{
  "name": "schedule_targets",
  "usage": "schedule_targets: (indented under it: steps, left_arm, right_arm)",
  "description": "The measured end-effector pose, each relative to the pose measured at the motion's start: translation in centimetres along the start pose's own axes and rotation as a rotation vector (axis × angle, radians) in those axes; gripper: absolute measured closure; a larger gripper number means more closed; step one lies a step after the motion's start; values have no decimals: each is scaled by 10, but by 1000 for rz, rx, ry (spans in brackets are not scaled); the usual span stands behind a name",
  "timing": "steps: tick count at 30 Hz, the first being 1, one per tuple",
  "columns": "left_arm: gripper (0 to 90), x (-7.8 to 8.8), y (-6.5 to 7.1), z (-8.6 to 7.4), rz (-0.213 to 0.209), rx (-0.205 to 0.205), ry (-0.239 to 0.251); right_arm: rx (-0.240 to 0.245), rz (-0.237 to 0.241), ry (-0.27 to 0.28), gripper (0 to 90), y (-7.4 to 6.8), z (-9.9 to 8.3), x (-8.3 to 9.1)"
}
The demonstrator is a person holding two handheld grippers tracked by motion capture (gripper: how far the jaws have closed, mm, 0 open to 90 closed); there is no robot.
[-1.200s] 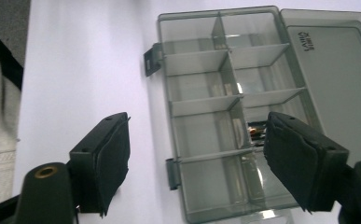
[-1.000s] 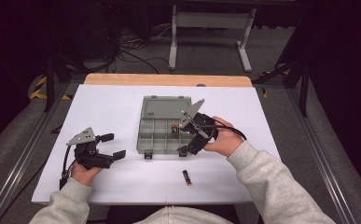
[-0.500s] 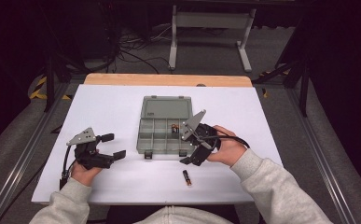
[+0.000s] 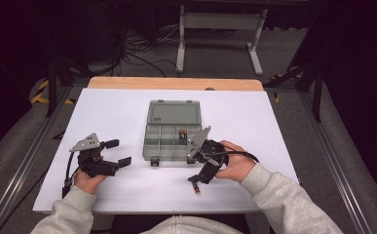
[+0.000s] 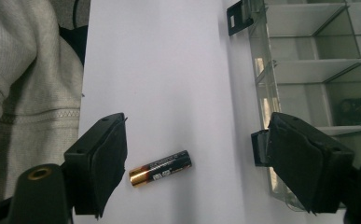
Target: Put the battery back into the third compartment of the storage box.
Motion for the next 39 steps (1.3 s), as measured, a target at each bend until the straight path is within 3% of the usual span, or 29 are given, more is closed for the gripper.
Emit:
schedule_targets:
  steps: [39]
  left_arm:
    - [59, 0, 0, 0, 2, -2, 0]
  right_arm:
    - [-22, 104, -28, 193, -29, -22, -36]
Point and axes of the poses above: each handheld gripper's, and its own axes: x roughly backward along the jaws, z roughly out of its top, y roughly to its right, the point moved 8 cm from there along -x, roughly forward along the jaws, and after that the axes turned 12 degrees about x, right-handed, at the moved point
